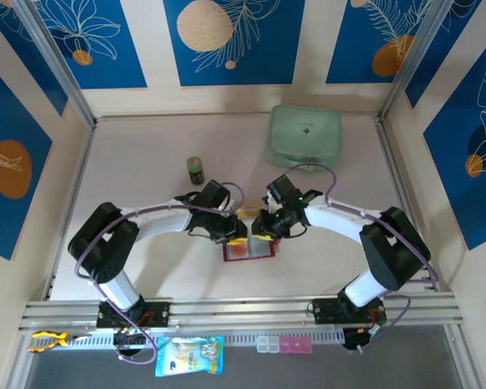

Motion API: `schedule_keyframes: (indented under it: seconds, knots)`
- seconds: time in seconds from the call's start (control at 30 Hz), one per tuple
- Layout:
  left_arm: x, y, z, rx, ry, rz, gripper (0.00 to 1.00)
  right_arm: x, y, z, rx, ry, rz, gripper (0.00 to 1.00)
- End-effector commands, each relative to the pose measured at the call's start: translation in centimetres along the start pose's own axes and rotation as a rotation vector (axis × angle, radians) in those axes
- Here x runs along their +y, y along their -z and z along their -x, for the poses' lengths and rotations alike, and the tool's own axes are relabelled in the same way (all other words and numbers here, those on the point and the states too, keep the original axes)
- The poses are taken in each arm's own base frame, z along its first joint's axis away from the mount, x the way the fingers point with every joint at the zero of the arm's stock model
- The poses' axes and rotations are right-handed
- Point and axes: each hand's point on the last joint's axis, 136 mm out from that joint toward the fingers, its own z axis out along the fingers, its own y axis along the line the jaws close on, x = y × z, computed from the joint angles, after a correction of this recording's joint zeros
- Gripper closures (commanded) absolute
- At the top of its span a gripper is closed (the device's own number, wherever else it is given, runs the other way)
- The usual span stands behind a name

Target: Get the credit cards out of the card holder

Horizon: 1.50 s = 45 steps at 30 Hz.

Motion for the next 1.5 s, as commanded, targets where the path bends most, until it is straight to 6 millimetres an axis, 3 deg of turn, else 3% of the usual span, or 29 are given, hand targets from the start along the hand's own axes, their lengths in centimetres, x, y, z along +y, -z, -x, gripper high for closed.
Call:
schedule_keyframes:
  seconds: [0.0, 0.53, 1.13, 1.47]
  knots:
    - [1.0, 0.7, 0.1, -0.033, 0.007, 0.008, 0.79, 1.3, -0.7, 0.0, 0.029, 0.005, 0.016, 0.74]
    - [5.1, 0.3, -0.4, -0.013, 0.071, 0.048, 0.91, 2.1, -3.0, -0.5, 0.089, 0.016, 0.003, 0.76]
    - [5.9, 0.7, -0.5, -0.024, 0.069, 0.077, 0.91, 2.2, -4.1, -0.5, 0.121, 0.014, 0.006, 0.82]
    - [6.7, 0.6, -0.7, -0.018, 0.074, 0.103, 0.92, 1.2, -4.5, -0.7, 0.132, -0.001, -0.047, 0.79]
